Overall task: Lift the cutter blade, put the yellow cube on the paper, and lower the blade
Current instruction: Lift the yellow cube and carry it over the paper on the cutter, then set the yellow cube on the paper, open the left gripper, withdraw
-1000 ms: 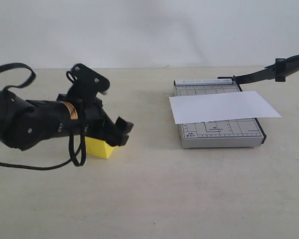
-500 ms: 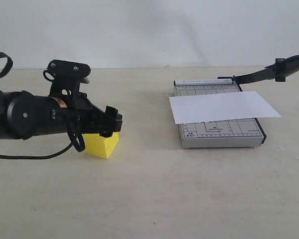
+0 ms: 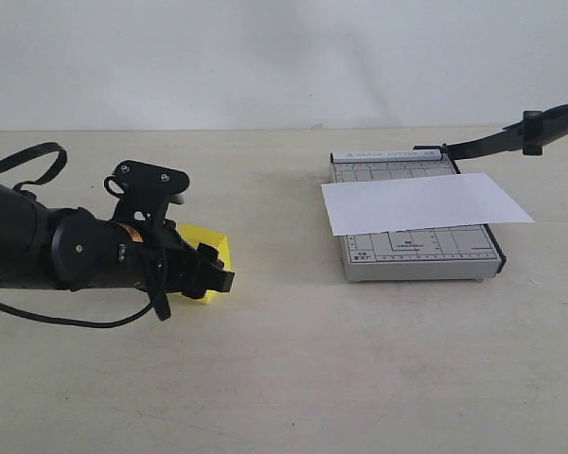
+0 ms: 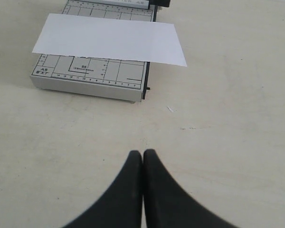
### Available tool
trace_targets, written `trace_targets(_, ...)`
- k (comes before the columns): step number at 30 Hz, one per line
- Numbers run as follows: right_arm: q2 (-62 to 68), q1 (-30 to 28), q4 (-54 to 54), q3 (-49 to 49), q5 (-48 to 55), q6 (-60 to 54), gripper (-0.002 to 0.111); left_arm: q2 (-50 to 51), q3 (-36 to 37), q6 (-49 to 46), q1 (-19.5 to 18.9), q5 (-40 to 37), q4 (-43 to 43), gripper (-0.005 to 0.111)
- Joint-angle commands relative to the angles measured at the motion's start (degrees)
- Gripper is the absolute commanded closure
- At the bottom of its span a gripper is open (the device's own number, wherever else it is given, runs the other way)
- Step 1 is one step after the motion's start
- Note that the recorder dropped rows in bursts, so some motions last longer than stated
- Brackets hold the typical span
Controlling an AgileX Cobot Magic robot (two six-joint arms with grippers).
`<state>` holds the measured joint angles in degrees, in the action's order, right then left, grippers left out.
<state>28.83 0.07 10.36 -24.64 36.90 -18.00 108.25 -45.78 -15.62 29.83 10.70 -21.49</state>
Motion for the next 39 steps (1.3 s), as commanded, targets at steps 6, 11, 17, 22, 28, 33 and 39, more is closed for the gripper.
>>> trace_targets(6,-0.2,-0.16,-0.03,0.15,-0.26,0.06,0.109,-8.7,0.18,-0.45,-0.1,-9.0,-0.52,0.102)
trace_targets(11,-0.2,-0.16,-0.03,0.15,-0.26,0.06,0.109,-21.24,-0.29,-1.29,0.03,-17.15,1.02,0.102)
trace_targets(17,-0.2,-0.16,-0.03,0.15,-0.37,0.06,0.109,-21.77,-6.53,-10.16,0.03,-24.6,2.02,0.102)
trace_targets(22,-0.2,-0.16,-0.03,0.15,-0.49,0.06,0.109,-9.73,-21.4,-14.81,1.82,-27.82,-5.74,0.102)
trace_targets(28,-0.2,-0.16,-0.03,0.15,-0.49,0.06,0.109,4.54,-40.43,-22.54,5.76,-34.91,-12.58,0.102)
trace_targets(33,-0.2,-0.16,-0.03,0.15,-0.49,0.06,0.109,14.8,-54.01,-22.54,7.03,-40.09,-12.58,0.102)
trace_targets(39,-0.2,-0.16,-0.03,0.15,-0.49,0.8,0.109,22.63,-64.12,-22.63,7.5,-44.1,-12.05,0.102)
